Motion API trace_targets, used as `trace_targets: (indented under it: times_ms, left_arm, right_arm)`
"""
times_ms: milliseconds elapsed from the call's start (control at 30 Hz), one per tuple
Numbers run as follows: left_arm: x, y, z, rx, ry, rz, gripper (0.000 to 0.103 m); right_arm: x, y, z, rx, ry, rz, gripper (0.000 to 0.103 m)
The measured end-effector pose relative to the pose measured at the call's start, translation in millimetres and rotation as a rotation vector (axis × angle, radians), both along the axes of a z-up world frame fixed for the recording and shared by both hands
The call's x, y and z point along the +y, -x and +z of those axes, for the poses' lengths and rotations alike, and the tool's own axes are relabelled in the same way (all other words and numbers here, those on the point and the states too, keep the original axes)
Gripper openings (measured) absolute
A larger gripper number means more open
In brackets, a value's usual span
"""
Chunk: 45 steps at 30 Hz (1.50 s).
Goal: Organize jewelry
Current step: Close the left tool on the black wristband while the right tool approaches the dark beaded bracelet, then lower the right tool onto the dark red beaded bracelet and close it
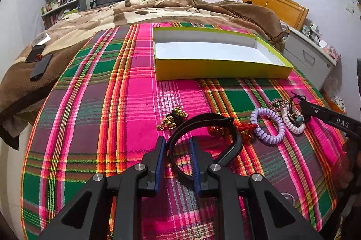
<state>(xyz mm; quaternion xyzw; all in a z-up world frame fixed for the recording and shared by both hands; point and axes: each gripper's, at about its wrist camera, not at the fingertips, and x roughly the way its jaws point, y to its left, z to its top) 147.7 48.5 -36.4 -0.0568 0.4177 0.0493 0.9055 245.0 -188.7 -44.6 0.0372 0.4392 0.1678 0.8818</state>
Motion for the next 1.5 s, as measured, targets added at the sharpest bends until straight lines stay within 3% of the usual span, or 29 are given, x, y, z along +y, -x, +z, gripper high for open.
trace_targets:
  times_ms: [67, 167, 400, 700, 1000, 1233, 1500]
  left_arm:
    - [-1.5, -0.2, -0.2, 0.002, -0.012, 0.000, 0.021]
    - [-1.2, -0.3, -0.3, 0.002, -0.011, 0.000, 0.021]
    - [-1.2, -0.1, -0.3, 0.002, -0.011, 0.000, 0.021]
    - [-1.5, 0.0, -0.3, 0.003, -0.016, 0.000, 0.021]
    - [-1.6, 1.4, -0.3, 0.003, -0.024, 0.001, 0.021]
    - [-1.5, 1.8, -0.3, 0.003, -0.020, 0.001, 0.021]
    - [-1.9, 1.6, -0.1, 0.003, -0.021, 0.001, 0.021]
  right_arm:
    - [-0.8, -0.6, 0.2, 0.001, 0.008, -0.006, 0.030]
    - [-2.3, 1.1, 0.2, -0.003, 0.001, -0.006, 0.028]
    - [-11.5, 3.3, 2.6, 0.024, -0.094, 0.011, 0.029]
    - [-18.5, 14.8, 9.6, -0.013, -0.094, 0.052, 0.030]
    - [-25.4, 27.7, 12.2, -0.057, -0.026, 0.116, 0.037]
    - [-7.5, 24.0, -1.9, -0.054, 0.134, 0.180, 0.037]
    - [0.1, 12.0, 0.6, -0.063, 0.142, 0.191, 0.037]
